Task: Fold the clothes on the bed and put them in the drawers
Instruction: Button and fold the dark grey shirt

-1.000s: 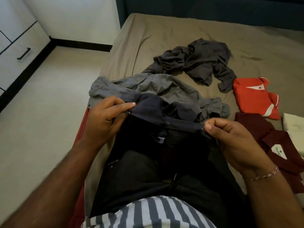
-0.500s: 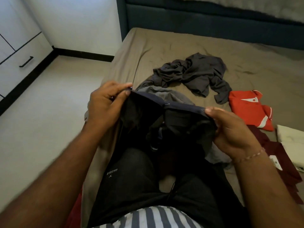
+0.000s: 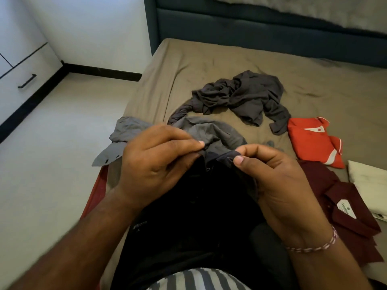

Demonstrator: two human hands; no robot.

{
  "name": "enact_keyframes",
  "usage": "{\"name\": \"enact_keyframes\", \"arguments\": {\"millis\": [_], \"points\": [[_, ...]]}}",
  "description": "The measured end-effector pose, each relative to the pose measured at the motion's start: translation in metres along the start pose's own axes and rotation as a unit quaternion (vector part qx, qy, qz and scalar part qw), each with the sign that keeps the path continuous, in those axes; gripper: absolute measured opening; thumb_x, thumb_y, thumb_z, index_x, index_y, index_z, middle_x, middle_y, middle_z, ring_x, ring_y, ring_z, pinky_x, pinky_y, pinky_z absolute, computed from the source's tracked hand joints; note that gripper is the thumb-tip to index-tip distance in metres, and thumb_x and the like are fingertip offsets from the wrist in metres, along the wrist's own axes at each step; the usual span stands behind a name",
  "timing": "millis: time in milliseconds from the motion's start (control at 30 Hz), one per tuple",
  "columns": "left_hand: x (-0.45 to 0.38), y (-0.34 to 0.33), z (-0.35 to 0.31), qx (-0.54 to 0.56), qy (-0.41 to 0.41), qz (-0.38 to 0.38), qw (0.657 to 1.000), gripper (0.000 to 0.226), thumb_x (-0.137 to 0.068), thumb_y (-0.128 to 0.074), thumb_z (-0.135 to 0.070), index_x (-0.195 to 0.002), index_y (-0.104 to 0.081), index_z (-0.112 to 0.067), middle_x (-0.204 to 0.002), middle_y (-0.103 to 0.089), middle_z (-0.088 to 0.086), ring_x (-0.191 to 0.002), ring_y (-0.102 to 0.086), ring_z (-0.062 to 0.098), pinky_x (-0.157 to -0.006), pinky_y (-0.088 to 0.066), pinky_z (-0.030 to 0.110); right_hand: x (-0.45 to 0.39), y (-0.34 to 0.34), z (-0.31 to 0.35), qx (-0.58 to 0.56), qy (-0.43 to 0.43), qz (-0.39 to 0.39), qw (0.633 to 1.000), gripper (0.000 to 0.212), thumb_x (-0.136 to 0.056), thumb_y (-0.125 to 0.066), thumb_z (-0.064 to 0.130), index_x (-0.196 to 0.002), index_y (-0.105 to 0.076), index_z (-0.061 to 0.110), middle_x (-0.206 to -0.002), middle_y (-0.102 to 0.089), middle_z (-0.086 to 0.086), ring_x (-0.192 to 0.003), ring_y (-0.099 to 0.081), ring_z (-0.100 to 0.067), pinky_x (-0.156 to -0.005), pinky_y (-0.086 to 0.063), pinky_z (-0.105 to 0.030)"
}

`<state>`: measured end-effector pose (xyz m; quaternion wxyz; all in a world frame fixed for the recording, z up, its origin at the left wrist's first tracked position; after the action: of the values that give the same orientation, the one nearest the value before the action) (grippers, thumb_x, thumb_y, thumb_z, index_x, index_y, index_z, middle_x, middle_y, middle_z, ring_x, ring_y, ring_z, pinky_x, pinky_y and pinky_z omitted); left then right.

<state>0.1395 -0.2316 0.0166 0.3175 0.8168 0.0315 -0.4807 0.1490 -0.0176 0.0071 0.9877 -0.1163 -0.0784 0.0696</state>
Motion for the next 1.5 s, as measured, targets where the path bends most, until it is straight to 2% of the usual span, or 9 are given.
{"name": "enact_keyframes", "arguments": {"millis": [300, 500, 733, 933, 1033, 1167, 1333, 1433, 1500], "points": [[0.009, -0.006, -0.015, 0.003, -0.028, 0.009, 1.0, 0.013, -0.087, -0.085, -0.008, -0.096, -0.081, 0.0, -0.093, -0.076, 0.012, -0.078, -0.07, 0.025, -0.071, -0.055, 0.038, 0.005, -0.008, 0.004, 0.09, 0.06, -0.022, 0.994, 0.004, -0.085, -0.079, 0.015, -0.087, -0.079, 0.019, -0.087, -0.077, -0.009, -0.082, -0.072, -0.019, -0.074, -0.059, -0.024], [0.011, -0.012, -0.013, -0.008, -0.047, 0.01, 0.999, 0.011, -0.089, -0.085, -0.011, -0.094, -0.082, -0.001, -0.091, -0.076, 0.011, -0.073, -0.068, 0.028, -0.066, -0.052, 0.041, 0.007, -0.014, 0.004, 0.063, 0.057, -0.004, 0.996, 0.01, -0.08, -0.075, 0.022, -0.087, -0.081, 0.024, -0.088, -0.079, -0.005, -0.084, -0.075, -0.013, -0.074, -0.057, -0.018], [0.011, -0.015, -0.013, -0.025, -0.034, 0.0, 0.999, 0.009, -0.091, -0.083, -0.016, -0.091, -0.085, -0.007, -0.1, -0.074, 0.014, -0.084, -0.063, 0.022, -0.077, -0.046, 0.029, 0.006, -0.014, 0.003, 0.06, 0.062, -0.002, 0.996, 0.011, -0.08, -0.075, 0.021, -0.089, -0.082, 0.021, -0.09, -0.079, -0.008, -0.085, -0.076, -0.019, -0.075, -0.059, -0.023], [0.015, -0.019, -0.008, 0.001, -0.02, 0.036, 0.999, 0.011, -0.092, -0.082, -0.017, -0.088, -0.084, -0.007, -0.11, -0.072, 0.012, -0.085, -0.062, 0.019, -0.07, -0.049, 0.037, 0.003, -0.011, 0.012, 0.212, 0.134, 0.042, 0.967, 0.007, -0.085, -0.078, 0.015, -0.092, -0.078, 0.014, -0.09, -0.077, -0.005, -0.082, -0.074, -0.021, -0.074, -0.06, -0.029], [0.016, -0.024, -0.006, 0.045, 0.006, 0.068, 0.997, 0.012, -0.091, -0.082, -0.015, -0.086, -0.082, -0.004, -0.116, -0.073, 0.01, -0.089, -0.067, 0.026, -0.074, -0.05, 0.041, 0.0, -0.008, 0.018, 0.338, 0.174, 0.051, 0.923, 0.011, -0.087, -0.08, 0.013, -0.094, -0.078, 0.021, -0.089, -0.077, 0.008, -0.083, -0.074, -0.012, -0.074, -0.061, -0.033], [0.013, -0.03, -0.006, 0.118, 0.095, 0.104, 0.983, 0.012, -0.083, -0.087, -0.01, -0.08, -0.077, -0.005, -0.102, -0.075, 0.001, -0.091, -0.068, 0.016, -0.078, -0.052, 0.037, 0.001, -0.007, 0.021, 0.437, 0.211, 0.051, 0.873, 0.009, -0.085, -0.077, 0.021, -0.094, -0.078, 0.024, -0.086, -0.075, 0.016, -0.081, -0.073, -0.007, -0.071, -0.061, -0.031], [0.015, -0.036, -0.005, 0.197, 0.214, 0.109, 0.951, 0.021, -0.077, -0.089, -0.004, -0.086, -0.071, -0.011, -0.091, -0.072, -0.003, -0.084, -0.068, 0.017, -0.073, -0.056, 0.04, 0.004, -0.006, 0.021, 0.456, 0.239, 0.039, 0.856, 0.008, -0.085, -0.076, 0.022, -0.092, -0.078, 0.025, -0.084, -0.074, 0.017, -0.08, -0.072, -0.003, -0.069, -0.057, -0.02], [0.017, -0.039, -0.006, 0.235, 0.267, 0.101, 0.929, 0.028, -0.078, -0.086, 0.0, -0.095, -0.07, -0.016, -0.089, -0.069, -0.008, -0.081, -0.066, 0.01, -0.072, -0.052, 0.017, 0.005, -0.004, 0.018, 0.449, 0.252, 0.027, 0.857, 0.009, -0.084, -0.077, 0.021, -0.093, -0.078, 0.023, -0.087, -0.075, 0.018, -0.081, -0.072, 0.0, -0.073, -0.055, -0.014], [0.019, -0.04, -0.006, 0.243, 0.279, 0.088, 0.925, 0.024, -0.078, -0.086, 0.001, -0.092, -0.073, -0.014, -0.089, -0.072, -0.007, -0.083, -0.07, 0.012, -0.073, -0.053, 0.016, 0.006, -0.002, 0.016, 0.42, 0.246, 0.022, 0.873, 0.01, -0.083, -0.077, 0.022, -0.093, -0.078, 0.02, -0.09, -0.076, 0.015, -0.084, -0.073, -0.002, -0.075, -0.058, -0.018]]}}
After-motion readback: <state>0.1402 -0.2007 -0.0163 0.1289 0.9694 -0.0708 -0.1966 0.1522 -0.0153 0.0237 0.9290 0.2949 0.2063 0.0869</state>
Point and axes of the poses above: each hand's wrist, its own x-axis away from the middle knuckle, its own y-axis out of the back of the hand, z = x × y, the point moved 3 cm from there along -x, towards the middle knuckle
